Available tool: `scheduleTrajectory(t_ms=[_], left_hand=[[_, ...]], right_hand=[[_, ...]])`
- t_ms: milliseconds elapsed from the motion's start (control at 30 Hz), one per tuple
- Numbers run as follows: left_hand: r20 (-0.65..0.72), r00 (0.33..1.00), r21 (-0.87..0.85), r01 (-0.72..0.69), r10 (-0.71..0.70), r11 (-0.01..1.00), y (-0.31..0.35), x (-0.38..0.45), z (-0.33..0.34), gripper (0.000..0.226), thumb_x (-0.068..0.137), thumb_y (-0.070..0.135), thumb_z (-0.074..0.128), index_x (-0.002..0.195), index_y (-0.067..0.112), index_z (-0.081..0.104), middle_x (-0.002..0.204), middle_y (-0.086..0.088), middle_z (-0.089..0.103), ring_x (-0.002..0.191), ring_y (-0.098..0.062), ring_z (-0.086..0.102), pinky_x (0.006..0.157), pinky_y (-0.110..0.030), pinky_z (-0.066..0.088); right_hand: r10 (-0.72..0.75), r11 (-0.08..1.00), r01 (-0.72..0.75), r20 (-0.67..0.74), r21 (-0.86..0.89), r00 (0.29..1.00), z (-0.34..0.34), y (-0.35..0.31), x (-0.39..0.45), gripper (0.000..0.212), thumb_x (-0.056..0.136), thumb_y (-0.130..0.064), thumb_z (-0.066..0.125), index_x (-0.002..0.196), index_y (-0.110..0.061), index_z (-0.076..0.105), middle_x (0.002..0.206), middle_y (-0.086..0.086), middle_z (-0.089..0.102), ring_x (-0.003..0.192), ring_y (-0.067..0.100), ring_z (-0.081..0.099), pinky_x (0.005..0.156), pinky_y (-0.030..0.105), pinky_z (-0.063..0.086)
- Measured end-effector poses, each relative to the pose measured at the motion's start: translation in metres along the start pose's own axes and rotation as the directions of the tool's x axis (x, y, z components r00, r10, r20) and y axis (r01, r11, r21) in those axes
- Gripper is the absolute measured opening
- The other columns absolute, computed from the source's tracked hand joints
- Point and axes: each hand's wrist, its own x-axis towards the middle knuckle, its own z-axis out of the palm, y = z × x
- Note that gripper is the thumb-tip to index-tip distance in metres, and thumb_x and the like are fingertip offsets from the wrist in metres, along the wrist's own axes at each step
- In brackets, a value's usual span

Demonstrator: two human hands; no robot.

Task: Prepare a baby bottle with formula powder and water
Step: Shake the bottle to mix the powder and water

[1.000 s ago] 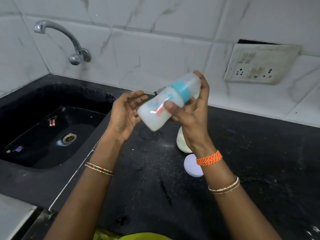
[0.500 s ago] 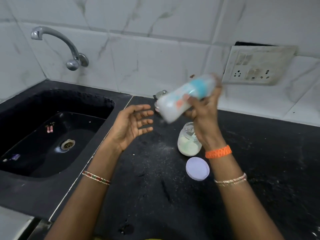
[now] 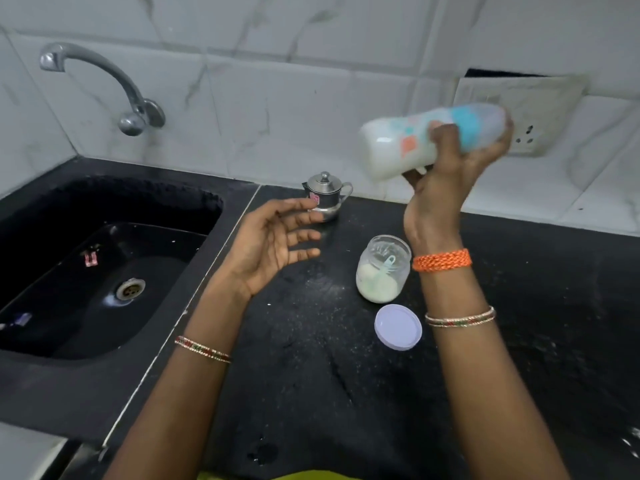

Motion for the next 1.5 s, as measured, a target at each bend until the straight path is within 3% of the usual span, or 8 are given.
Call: scheduleTrajectory(t_ms=[100, 267, 400, 833, 1067, 1233, 1367, 1500], left_hand=[[0.052, 0.995, 0.023, 0.086, -0.087, 0.996, -0.004, 0.004, 0.002, 0.036, 0.084, 0.035, 0.046, 0.108, 0.015, 0.064, 0.104, -0.011, 0.064, 0.087, -0.023, 0.061, 0.070, -0.038, 0.056], [0.099, 0.981, -0.002, 0.167, -0.166, 0.986, -0.005, 0.007, 0.008, 0.044, 0.089, 0.042, 0.039, 0.114, 0.012, 0.059, 0.104, -0.009, 0.065, 0.083, -0.019, 0.064, 0.072, -0.038, 0.056], [0.162, 0.960, -0.038, 0.236, -0.227, 0.971, -0.007, 0.008, 0.011, 0.050, 0.089, 0.046, 0.037, 0.120, 0.012, 0.056, 0.107, -0.013, 0.063, 0.082, -0.024, 0.066, 0.067, -0.039, 0.057], [0.073, 0.995, -0.156, -0.062, 0.074, 0.986, -0.012, 0.009, 0.006, 0.079, 0.056, 0.027, 0.087, 0.125, 0.013, 0.050, 0.118, -0.011, 0.064, 0.106, -0.024, 0.064, 0.079, -0.030, 0.056], [-0.033, 0.971, 0.086, -0.234, 0.238, 0.968, -0.001, 0.002, 0.014, 0.062, 0.078, 0.036, 0.071, 0.133, 0.027, 0.045, 0.122, -0.002, 0.059, 0.102, -0.016, 0.058, 0.082, -0.036, 0.055], [-0.087, 0.989, 0.032, -0.118, 0.120, 0.993, 0.001, -0.001, 0.002, 0.044, 0.081, 0.027, 0.051, 0.123, 0.016, 0.054, 0.115, -0.003, 0.063, 0.099, -0.021, 0.060, 0.070, -0.034, 0.056], [-0.064, 0.994, 0.029, -0.088, 0.090, 0.996, -0.005, -0.004, 0.000, 0.042, 0.081, 0.028, 0.049, 0.120, 0.016, 0.057, 0.114, -0.003, 0.064, 0.091, -0.017, 0.062, 0.073, -0.033, 0.056], [-0.033, 0.999, 0.010, -0.032, 0.033, 0.999, -0.009, -0.002, 0.004, 0.035, 0.080, 0.027, 0.049, 0.109, 0.015, 0.063, 0.108, -0.007, 0.063, 0.088, -0.019, 0.062, 0.064, -0.033, 0.057]], right_hand=[[-0.126, 0.919, 0.247, 0.365, -0.307, 0.922, 0.000, 0.007, -0.010, 0.081, 0.065, -0.007, 0.075, 0.132, -0.011, 0.030, 0.130, 0.011, 0.039, 0.102, 0.019, 0.052, 0.077, 0.033, 0.053], [-0.245, 0.969, 0.236, -0.171, -0.068, 0.954, 0.004, 0.021, -0.012, 0.077, 0.067, -0.017, 0.072, 0.129, -0.017, 0.027, 0.138, 0.022, 0.034, 0.107, 0.027, 0.054, 0.087, 0.047, 0.055], [-0.039, 0.974, 0.097, 0.267, -0.206, 0.963, 0.001, 0.022, -0.019, 0.072, 0.066, -0.013, 0.073, 0.127, -0.017, 0.036, 0.132, 0.019, 0.040, 0.097, 0.021, 0.056, 0.077, 0.032, 0.055], [0.355, 0.900, -0.296, 0.145, -0.321, 0.923, -0.020, 0.038, -0.024, 0.107, 0.081, -0.021, 0.073, 0.148, -0.038, -0.009, 0.133, 0.010, 0.053, 0.112, 0.023, 0.064, 0.079, 0.052, 0.058], [0.430, 0.840, -0.276, -0.264, 0.467, 0.864, -0.011, 0.029, -0.013, 0.036, 0.092, -0.015, 0.059, 0.124, -0.010, 0.044, 0.132, 0.023, 0.053, 0.090, 0.031, 0.063, 0.064, 0.042, 0.059], [0.287, 0.958, -0.276, 0.267, -0.080, 0.920, -0.017, 0.022, -0.028, 0.067, 0.074, -0.017, 0.073, 0.130, -0.018, 0.036, 0.115, 0.009, 0.052, 0.095, 0.023, 0.062, 0.062, 0.037, 0.057], [0.236, 0.943, -0.223, -0.023, 0.247, 0.972, -0.017, 0.008, -0.011, 0.058, 0.077, -0.019, 0.066, 0.125, -0.019, 0.032, 0.116, 0.011, 0.053, 0.094, 0.029, 0.063, 0.059, 0.038, 0.056], [0.189, 0.981, -0.161, 0.369, -0.104, 0.910, -0.017, 0.007, -0.023, 0.072, 0.068, -0.015, 0.074, 0.129, -0.017, 0.035, 0.107, 0.011, 0.048, 0.089, 0.020, 0.057, 0.062, 0.027, 0.055]])
